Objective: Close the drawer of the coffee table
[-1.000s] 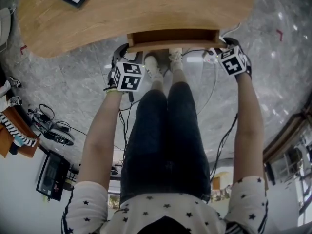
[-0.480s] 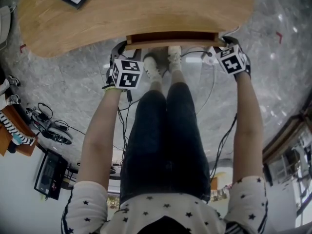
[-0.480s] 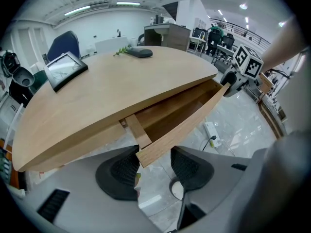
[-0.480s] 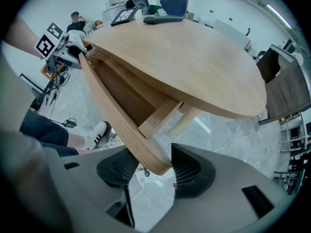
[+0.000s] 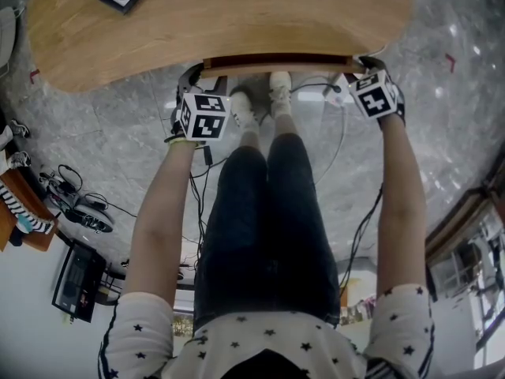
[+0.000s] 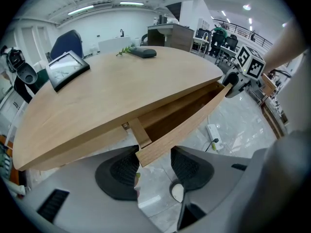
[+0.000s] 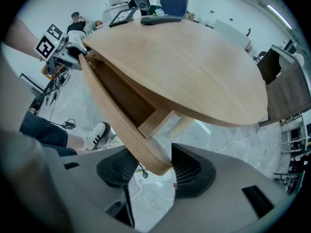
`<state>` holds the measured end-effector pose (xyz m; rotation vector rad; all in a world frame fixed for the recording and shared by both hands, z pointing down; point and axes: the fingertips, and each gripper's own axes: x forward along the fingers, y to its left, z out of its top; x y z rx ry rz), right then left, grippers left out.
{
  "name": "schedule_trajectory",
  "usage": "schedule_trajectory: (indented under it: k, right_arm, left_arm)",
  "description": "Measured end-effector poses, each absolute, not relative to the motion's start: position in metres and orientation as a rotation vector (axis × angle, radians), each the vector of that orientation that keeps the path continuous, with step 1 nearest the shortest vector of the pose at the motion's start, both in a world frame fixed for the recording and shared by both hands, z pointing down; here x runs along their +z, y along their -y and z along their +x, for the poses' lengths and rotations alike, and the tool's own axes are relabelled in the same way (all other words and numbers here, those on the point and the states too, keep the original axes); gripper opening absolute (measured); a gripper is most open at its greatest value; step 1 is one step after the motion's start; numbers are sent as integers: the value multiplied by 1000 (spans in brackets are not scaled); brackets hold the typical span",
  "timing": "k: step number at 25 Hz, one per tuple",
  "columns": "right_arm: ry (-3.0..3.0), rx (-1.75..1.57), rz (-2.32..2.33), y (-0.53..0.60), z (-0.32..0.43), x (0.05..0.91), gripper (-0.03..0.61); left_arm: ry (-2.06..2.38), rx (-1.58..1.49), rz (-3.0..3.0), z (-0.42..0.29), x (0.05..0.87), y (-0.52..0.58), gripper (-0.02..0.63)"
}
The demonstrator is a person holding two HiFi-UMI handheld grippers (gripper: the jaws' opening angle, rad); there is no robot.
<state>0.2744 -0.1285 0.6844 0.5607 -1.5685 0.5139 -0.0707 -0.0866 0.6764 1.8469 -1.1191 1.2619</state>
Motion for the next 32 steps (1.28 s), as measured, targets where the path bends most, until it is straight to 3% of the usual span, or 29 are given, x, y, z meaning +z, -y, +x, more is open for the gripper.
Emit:
schedule_trajectory:
  k: [32]
  right_arm:
    - [1637, 604, 619, 155, 267, 683, 225]
  left_arm:
    - [1346, 1006, 1606, -79, 681, 104, 209]
